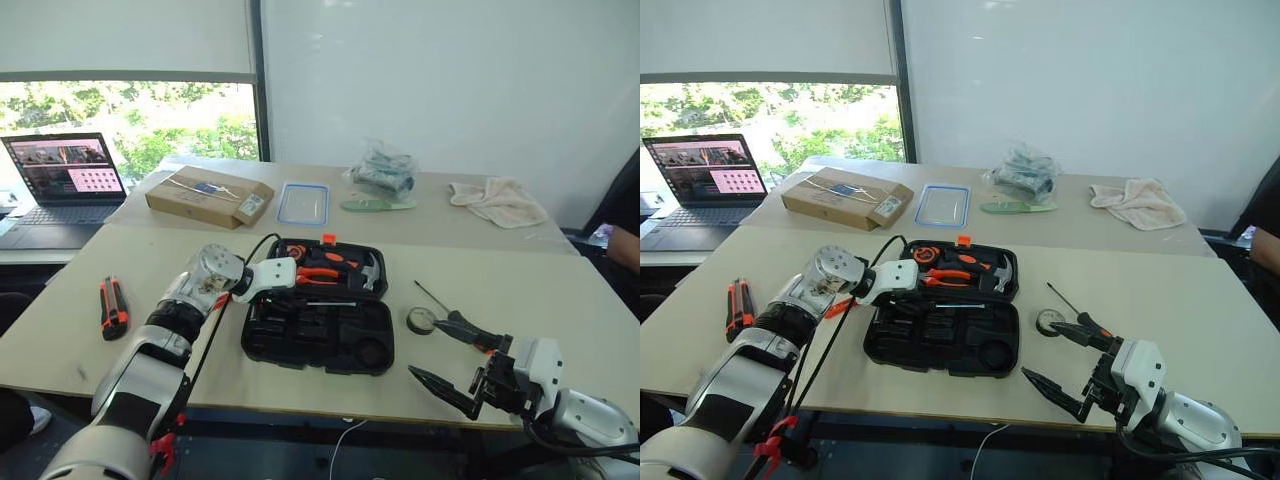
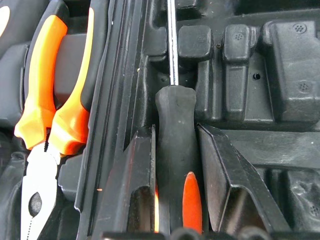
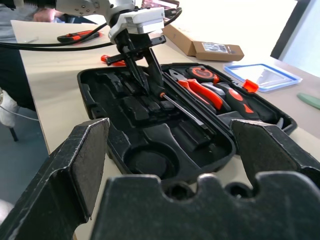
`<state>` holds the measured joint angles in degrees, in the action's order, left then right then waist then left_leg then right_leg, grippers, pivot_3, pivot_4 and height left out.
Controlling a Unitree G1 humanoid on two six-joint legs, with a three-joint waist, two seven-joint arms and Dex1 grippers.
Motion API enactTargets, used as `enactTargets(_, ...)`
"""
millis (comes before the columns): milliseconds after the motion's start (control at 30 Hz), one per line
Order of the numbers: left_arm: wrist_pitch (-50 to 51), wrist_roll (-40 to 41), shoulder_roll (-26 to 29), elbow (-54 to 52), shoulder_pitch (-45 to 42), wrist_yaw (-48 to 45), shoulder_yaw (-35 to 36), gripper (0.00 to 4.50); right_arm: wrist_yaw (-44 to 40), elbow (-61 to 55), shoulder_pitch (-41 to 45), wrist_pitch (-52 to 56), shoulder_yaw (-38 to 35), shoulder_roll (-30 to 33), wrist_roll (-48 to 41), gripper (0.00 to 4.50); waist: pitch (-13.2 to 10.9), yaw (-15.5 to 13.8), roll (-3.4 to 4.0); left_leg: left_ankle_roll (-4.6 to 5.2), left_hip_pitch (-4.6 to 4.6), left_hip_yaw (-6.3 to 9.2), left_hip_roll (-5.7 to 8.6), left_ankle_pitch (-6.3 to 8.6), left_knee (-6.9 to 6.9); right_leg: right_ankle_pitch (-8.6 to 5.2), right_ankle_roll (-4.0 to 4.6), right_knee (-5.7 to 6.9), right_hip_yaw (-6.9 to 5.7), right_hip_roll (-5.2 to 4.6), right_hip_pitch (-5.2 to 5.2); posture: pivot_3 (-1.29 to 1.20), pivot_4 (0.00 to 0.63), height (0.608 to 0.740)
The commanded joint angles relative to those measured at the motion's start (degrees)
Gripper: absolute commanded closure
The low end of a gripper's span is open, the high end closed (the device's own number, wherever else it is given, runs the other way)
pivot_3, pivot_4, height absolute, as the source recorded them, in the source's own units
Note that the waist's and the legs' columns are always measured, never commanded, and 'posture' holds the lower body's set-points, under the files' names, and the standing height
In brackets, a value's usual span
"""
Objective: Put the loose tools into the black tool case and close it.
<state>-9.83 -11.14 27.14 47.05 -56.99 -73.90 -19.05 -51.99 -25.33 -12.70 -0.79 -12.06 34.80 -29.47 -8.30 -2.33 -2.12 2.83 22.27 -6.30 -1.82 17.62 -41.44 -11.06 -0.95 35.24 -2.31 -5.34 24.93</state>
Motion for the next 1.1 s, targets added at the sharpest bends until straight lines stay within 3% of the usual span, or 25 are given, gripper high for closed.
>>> enactTargets(33,-2.42,0.60,-0.86,-1.44,-1.73,1.45,0.58,2.72,0.11,-2.39,-0.46,0.71,-0.79,0.36,-1.38,0.00,0.00,-0.10,0.00,0.02,0.02,0.00,0.01,0.01,-0.03,0.01,-0.01,-0.01,0.00,0.00,0.00,0.00,0.150,0.740)
enactTargets(200,-7.00,4.75,0.09,-3.44,-1.64,0.49,3.97,1.11,0.21,-3.46,-1.57,1.64,-0.97,0.37,-1.73,0.00,-0.01,-0.07,0.02,0.11,0.13,0.03,-0.01,0.06,-0.26,0.07,-0.12,-0.02,-0.01,-0.03,-0.02,0.00,0.150,0.740)
enactTargets(433,-5.24,8.67,1.45,-5.04,-0.53,-1.48,6.67,1.11,0.63,-4.50,-2.79,2.40,-0.60,-0.03,-1.72,0.00,-0.01,0.61,0.04,0.14,0.09,0.01,-0.01,0.08,-0.27,0.07,-0.13,-0.01,0.04,0.04,0.00,0.00,0.150,0.740)
enactTargets(533,-4.05,8.27,1.31,-3.10,-0.10,-0.97,6.36,1.76,1.08,-4.40,-2.31,2.57,-0.07,-0.24,-1.45,0.00,-0.01,0.96,0.04,0.13,0.09,0.00,-0.01,0.08,-0.27,0.08,-0.13,-0.01,0.04,0.06,-0.01,0.00,0.150,0.740)
enactTargets(633,-1.63,7.87,0.04,-0.17,0.20,1.35,6.39,2.91,1.26,-4.19,-1.94,2.56,0.09,-0.23,-1.44,0.00,-0.01,1.05,0.04,0.13,0.07,0.01,0.01,0.08,-0.28,0.07,-0.14,0.00,0.05,0.05,-0.03,0.00,0.150,0.740)
enactTargets(800,-1.38,6.79,-1.00,1.36,0.84,3.14,5.48,4.46,1.24,-3.74,-1.55,2.52,-0.14,-0.11,-1.48,0.00,-0.01,1.13,0.03,0.14,0.10,0.01,0.01,0.08,-0.27,0.07,-0.14,-0.02,0.05,0.05,-0.01,0.00,0.150,0.740)
enactTargets(1100,2.93,3.56,-2.28,0.60,2.88,4.13,2.57,4.46,1.46,-3.70,-1.75,2.49,-0.47,-0.19,-1.50,0.00,0.00,1.15,0.04,0.14,0.05,0.01,0.01,0.09,-0.27,0.08,-0.14,-0.03,0.05,0.04,-0.06,0.00,0.150,0.740)
